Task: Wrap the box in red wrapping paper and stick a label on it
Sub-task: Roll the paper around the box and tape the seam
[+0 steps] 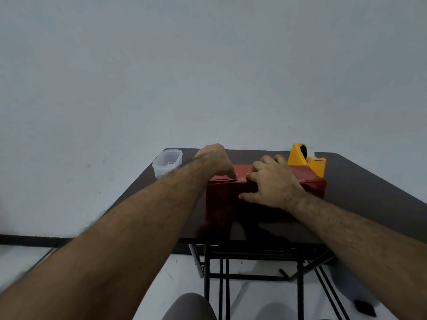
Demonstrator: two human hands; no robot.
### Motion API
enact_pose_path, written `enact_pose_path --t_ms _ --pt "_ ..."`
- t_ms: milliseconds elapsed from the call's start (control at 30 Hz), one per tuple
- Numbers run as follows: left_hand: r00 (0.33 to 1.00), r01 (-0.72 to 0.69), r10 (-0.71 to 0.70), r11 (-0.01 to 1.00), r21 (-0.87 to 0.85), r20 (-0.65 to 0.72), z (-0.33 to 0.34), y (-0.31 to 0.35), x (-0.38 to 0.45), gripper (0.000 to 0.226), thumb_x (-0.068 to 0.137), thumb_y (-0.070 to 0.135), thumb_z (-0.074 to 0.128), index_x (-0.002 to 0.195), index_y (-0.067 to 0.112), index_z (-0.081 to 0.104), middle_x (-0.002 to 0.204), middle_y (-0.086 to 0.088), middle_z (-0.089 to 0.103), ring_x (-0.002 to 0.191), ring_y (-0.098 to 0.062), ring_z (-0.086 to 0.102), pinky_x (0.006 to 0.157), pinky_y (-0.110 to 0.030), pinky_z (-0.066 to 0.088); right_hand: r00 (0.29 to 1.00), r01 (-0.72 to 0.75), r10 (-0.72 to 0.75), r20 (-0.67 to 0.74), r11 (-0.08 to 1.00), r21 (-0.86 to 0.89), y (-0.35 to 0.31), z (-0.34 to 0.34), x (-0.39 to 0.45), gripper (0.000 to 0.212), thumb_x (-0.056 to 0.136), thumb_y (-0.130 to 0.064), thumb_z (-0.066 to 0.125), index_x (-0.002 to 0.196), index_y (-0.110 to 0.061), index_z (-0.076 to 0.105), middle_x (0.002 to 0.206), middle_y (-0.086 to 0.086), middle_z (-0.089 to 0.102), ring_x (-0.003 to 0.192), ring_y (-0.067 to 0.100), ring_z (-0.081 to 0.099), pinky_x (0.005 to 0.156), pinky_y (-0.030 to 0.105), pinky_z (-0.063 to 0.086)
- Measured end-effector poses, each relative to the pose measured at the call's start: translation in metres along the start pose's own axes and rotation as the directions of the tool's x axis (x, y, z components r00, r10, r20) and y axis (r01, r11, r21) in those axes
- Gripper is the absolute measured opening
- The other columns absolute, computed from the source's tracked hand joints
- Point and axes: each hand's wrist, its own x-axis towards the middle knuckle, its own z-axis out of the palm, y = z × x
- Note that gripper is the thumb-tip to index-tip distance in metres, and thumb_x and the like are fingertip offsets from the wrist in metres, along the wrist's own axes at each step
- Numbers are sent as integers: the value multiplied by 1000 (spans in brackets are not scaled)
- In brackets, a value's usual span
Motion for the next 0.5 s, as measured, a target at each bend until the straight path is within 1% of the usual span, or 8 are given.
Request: enact_pose_path --t_ms 100,167,200,300,367,400,433,500 --pt "1000 -15 15 1000 -6 -14 8 2 -1 60 67 61 94 86 14 62 85 0 66 81 -19 65 65 -30 51 997 11 -10 -83 1000 20 -4 8 -6 78 81 -86 42 124 -31 76 115 -7 65 113 22 54 98 45 40" --pt "1000 -28 28 999 22 5 9 -2 0 59 65 60 95 81 14 62 81 0 66 75 -19 64 60 -28 47 993 6 1 -120 998 55 -4 16 -12 75 83 -83 46 125 -29 76 115 -7 68 112 22 57 97 44 43" --pt "999 -33 32 999 28 18 7 -5 -1 58 65 58 96 83 14 64 82 -1 67 76 -20 65 60 -28 48 992 -5 13 -129 998 67 -4 19 -14 75 84 -83 47 128 -29 75 116 -7 68 112 22 58 96 44 43" --pt "997 -68 68 997 20 36 -6 -12 -2 53 65 49 100 86 12 68 87 -2 72 84 -22 70 70 -30 56 989 -27 39 -143 996 84 -4 21 -18 80 81 -85 53 130 -25 73 119 -5 70 116 24 60 98 44 45" --pt "990 -140 141 988 -60 5 -8 -18 -1 46 68 43 99 84 12 69 85 -1 71 83 -20 69 71 -31 57 987 -24 44 -153 991 128 -7 21 -19 86 77 -84 61 132 -19 71 124 -2 71 120 25 63 102 45 47" --pt "984 -176 175 978 -108 -20 -8 -20 0 44 71 42 98 90 14 71 90 0 72 88 -19 69 75 -32 59 987 -20 43 -152 988 154 -9 22 -19 84 77 -81 63 132 -18 71 126 -2 72 121 24 65 104 46 47" --pt "979 -204 202 969 -139 -26 -7 -24 -1 44 75 42 95 102 15 72 102 0 73 97 -19 69 83 -34 60 987 -14 42 -158 984 179 -12 24 -19 76 81 -75 65 131 -18 72 126 -2 74 121 23 67 105 45 47" --pt "969 -243 248 961 -132 24 -3 -30 -3 65 82 46 89 136 21 64 136 -2 66 121 -21 63 101 -36 54 972 -15 72 -224 969 246 -16 27 -19 48 90 -56 71 123 -21 77 120 -5 78 115 19 72 101 44 48"
